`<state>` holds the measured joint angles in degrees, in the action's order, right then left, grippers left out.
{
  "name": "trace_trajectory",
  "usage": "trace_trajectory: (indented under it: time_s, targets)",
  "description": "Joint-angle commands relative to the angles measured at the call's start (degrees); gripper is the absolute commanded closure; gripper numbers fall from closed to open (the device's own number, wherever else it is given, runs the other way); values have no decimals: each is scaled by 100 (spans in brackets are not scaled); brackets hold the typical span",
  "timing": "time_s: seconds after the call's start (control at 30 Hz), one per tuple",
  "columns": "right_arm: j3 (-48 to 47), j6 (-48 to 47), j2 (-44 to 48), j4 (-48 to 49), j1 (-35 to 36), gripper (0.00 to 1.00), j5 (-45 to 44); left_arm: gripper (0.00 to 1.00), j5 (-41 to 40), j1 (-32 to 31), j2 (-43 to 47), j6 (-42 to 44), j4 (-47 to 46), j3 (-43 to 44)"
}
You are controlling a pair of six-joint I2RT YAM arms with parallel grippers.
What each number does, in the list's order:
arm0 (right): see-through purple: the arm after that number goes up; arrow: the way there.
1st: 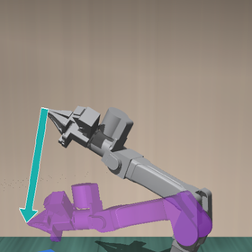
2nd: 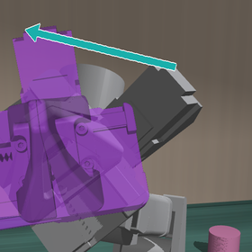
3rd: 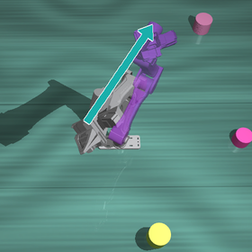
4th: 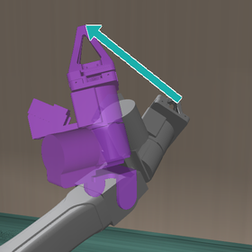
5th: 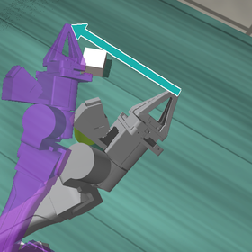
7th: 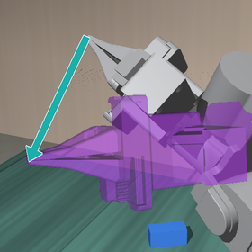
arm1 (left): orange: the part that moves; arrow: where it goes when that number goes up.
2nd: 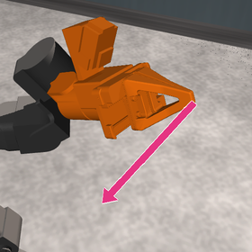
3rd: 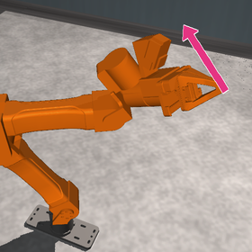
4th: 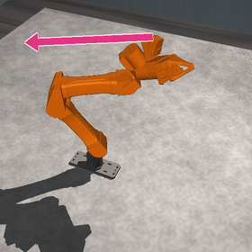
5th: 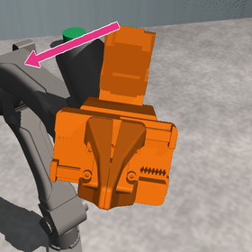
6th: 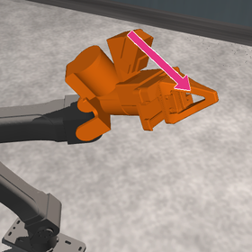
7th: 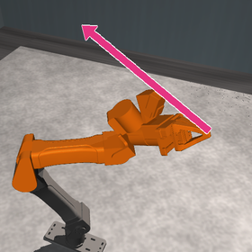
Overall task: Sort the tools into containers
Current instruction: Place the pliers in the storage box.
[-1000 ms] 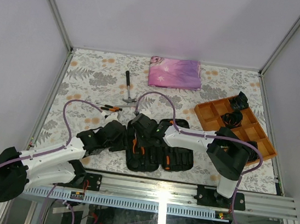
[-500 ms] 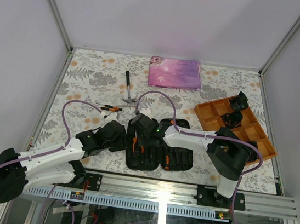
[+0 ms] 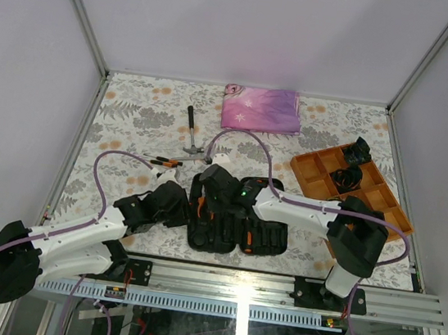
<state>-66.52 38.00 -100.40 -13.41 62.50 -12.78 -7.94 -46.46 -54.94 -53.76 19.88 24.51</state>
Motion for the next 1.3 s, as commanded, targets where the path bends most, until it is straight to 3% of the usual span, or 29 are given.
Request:
trace_trajectory:
  time_s: [0.0,0.37,0.6,0.8,1.1,1.27]
  targets:
    - [-30,23,486,344,-9,98,-349,69,-39,-5,23,-11,-176,-94]
    - [-125,-43,191,74,-10,99,-516,77,9,-10,38,-25,-155,-149]
    - [-90,-67,3,143,-9,100,-387,67,-222,-7,266,-101,153,-110]
    - [-122,-130,-145,221,-10,99,-293,67,-333,-11,516,-187,261,-116]
    - [-238,-219,-388,223,-6,89,-290,70,-298,-4,470,-144,236,-72]
    - [-202,-249,-353,306,-10,74,-192,71,-309,-7,470,-135,236,-63]
